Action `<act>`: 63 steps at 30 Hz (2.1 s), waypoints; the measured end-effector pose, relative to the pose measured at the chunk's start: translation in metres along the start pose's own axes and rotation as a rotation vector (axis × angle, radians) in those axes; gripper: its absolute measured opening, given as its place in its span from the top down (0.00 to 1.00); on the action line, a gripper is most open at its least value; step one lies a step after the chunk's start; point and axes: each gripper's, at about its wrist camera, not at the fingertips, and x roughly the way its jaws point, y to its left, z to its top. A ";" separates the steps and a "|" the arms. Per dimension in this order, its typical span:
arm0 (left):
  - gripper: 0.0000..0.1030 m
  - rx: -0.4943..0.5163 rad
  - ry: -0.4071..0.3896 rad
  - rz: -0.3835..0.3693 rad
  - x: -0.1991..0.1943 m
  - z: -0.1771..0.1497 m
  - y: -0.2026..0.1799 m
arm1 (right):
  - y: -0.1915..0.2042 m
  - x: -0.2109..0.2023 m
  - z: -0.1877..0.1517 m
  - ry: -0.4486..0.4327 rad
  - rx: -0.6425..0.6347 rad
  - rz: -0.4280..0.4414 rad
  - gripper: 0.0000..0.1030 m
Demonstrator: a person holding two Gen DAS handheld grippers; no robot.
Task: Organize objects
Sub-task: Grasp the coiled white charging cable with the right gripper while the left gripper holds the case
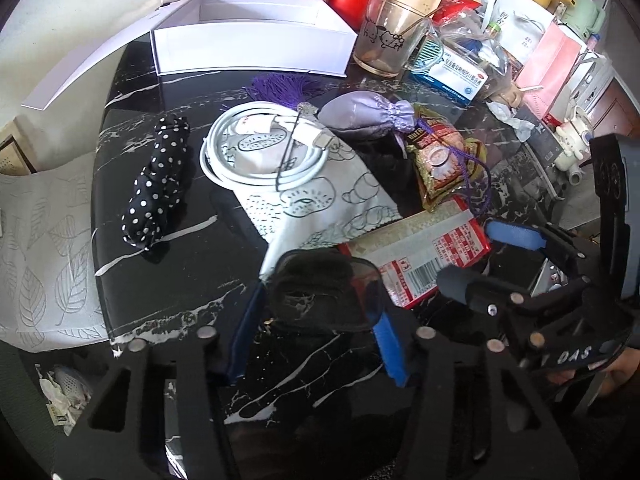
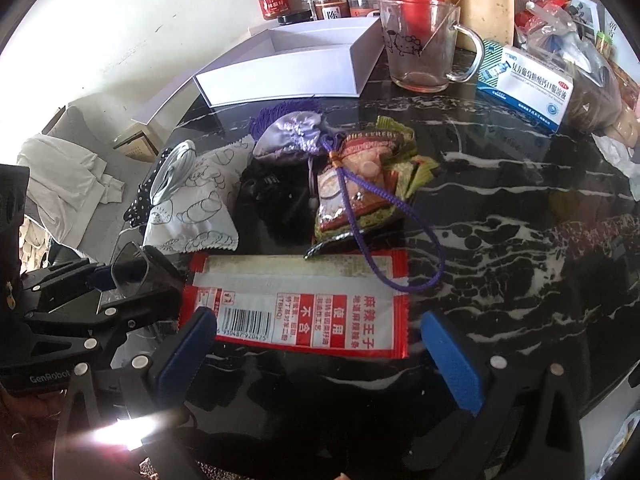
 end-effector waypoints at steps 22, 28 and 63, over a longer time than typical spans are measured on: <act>0.56 0.009 -0.032 0.022 -0.024 0.000 0.002 | -0.014 -0.025 0.013 -0.156 -0.048 -0.063 0.78; 0.56 -0.008 -0.064 0.018 -0.040 0.007 0.005 | -0.003 -0.036 0.026 -0.184 -0.099 0.048 0.77; 0.57 -0.121 -0.057 0.049 -0.021 0.005 0.062 | 0.089 0.033 0.082 -0.158 -0.409 0.170 0.86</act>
